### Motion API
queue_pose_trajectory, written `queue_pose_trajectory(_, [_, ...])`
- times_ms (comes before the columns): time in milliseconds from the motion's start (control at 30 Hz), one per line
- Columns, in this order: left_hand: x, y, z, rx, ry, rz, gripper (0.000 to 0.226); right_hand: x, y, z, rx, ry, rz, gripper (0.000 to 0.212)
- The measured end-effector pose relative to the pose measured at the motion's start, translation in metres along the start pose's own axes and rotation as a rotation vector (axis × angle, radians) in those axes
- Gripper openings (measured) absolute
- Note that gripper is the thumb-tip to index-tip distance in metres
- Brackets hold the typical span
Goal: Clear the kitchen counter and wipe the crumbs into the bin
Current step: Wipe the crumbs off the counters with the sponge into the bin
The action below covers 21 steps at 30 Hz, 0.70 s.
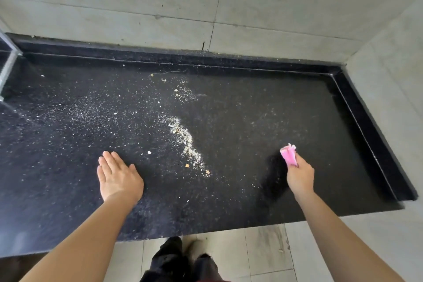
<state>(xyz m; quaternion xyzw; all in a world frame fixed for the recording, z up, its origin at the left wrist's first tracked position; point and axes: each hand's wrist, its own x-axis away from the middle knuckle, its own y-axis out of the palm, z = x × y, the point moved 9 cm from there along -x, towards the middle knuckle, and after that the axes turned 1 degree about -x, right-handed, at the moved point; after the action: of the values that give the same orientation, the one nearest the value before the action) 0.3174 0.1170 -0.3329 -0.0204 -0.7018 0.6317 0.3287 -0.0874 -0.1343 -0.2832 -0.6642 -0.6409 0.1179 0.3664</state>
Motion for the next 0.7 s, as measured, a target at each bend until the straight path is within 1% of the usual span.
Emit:
queue_pose_trajectory(67, [-0.001,0.001,0.0,-0.005,0.001,0.002,0.059,-0.004,-0.026,0.034,0.174,0.155,0.087,0.055])
queue_pose_trajectory(100, [-0.002,0.002,0.0,-0.005,0.003,0.004,0.059,0.001,-0.029,0.045,0.218,0.213,0.096,0.061])
queue_pose_trajectory(133, [-0.002,0.002,-0.001,-0.006,0.004,0.004,0.059,0.009,-0.026,0.051,0.248,0.225,0.09,0.064])
queue_pose_trajectory(200, [-0.002,0.002,0.0,-0.005,0.013,0.002,0.059,0.029,-0.007,0.049,0.266,0.154,0.086,0.069])
queue_pose_trajectory(333, [-0.003,0.002,-0.001,0.007,0.031,0.0,0.059,0.089,0.055,0.018,0.24,-0.061,0.075,0.073])
queue_pose_trajectory(400, [-0.003,0.0,-0.002,0.028,0.048,-0.006,0.06,0.12,0.091,-0.002,0.217,-0.135,0.031,0.074])
queue_pose_trajectory(433, [-0.003,0.0,-0.003,0.045,0.058,-0.008,0.06,0.133,0.111,-0.01,0.201,-0.156,-0.032,0.074])
queue_pose_trajectory(467, [-0.003,-0.001,-0.003,0.067,0.069,-0.011,0.061,0.145,0.132,-0.018,0.172,-0.171,-0.131,0.073])
queue_pose_trajectory(500, [-0.003,-0.001,-0.004,0.093,0.083,-0.015,0.061,0.157,0.153,-0.029,0.104,-0.203,-0.252,0.066])
queue_pose_trajectory(533, [-0.002,-0.001,-0.004,0.12,0.103,-0.019,0.061,0.169,0.167,-0.043,-0.016,-0.24,-0.348,0.052])
queue_pose_trajectory(567, [-0.002,-0.002,-0.006,0.149,0.131,-0.024,0.061,0.177,0.171,-0.055,-0.149,-0.257,-0.373,0.033])
queue_pose_trajectory(600, [-0.002,-0.002,-0.007,0.179,0.157,-0.032,0.061,0.177,0.166,-0.061,-0.266,-0.239,-0.352,0.019])
queue_pose_trajectory(633, [-0.003,-0.002,-0.01,0.201,0.186,-0.04,0.061,0.173,0.157,-0.061,-0.325,-0.198,-0.305,0.016])
queue_pose_trajectory(700, [-0.005,-0.003,-0.018,0.211,0.256,-0.043,0.059,0.155,0.131,-0.047,-0.349,-0.093,-0.192,0.02])
